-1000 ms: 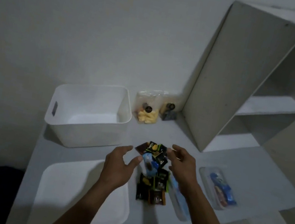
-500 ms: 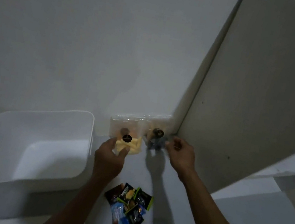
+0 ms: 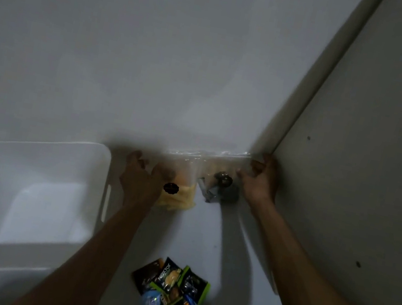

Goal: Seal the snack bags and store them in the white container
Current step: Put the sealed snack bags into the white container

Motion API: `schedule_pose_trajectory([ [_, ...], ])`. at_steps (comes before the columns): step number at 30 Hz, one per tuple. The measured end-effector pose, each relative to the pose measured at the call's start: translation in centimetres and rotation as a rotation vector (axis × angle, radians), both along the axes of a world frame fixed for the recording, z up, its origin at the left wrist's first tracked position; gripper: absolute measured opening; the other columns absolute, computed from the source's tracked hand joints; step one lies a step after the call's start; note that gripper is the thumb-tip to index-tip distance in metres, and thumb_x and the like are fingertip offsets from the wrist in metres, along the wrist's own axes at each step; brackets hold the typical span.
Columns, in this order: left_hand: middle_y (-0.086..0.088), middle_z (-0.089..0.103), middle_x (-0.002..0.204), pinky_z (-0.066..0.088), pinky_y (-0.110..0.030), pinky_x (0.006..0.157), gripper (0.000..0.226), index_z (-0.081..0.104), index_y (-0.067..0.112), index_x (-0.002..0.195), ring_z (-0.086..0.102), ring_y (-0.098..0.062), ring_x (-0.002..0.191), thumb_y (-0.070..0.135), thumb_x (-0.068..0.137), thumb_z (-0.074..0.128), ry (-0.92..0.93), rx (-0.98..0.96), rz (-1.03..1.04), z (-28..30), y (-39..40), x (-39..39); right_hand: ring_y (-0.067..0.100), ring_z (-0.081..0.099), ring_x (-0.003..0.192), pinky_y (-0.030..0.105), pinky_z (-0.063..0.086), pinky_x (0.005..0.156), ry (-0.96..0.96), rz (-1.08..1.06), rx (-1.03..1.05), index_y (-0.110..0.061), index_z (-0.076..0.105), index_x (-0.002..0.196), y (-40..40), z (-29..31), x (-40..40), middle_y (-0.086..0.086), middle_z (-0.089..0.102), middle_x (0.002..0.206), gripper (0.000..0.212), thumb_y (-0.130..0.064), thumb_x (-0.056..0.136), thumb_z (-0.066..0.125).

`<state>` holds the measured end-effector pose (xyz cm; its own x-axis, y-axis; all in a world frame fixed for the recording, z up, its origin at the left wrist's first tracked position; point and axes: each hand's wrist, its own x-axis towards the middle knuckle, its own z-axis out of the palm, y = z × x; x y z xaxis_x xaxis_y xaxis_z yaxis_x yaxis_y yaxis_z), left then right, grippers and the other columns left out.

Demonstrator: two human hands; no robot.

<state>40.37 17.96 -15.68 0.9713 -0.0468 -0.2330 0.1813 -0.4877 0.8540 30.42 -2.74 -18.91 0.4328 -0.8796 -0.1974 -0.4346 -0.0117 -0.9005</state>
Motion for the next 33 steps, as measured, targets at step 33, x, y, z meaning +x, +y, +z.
schedule_pose_trajectory([
  [33, -0.006, 0.074, 0.09, 0.051, -0.031, 0.069, 0.017, 0.076, 0.017, 0.089, 0.067, -0.024, 0.08, 0.031, 0.09, 0.066, -0.586, 0.227, -0.477, 19.3, 10.5, -1.0, 0.016, 0.056, 0.083, 0.029, 0.044, 0.06, 0.562, 0.707, -0.956, -0.026, 0.073, 0.093, 9.9, 28.7, -6.9, -0.004, 0.06, 0.09, 0.005, -0.027, 0.09, 0.07],
])
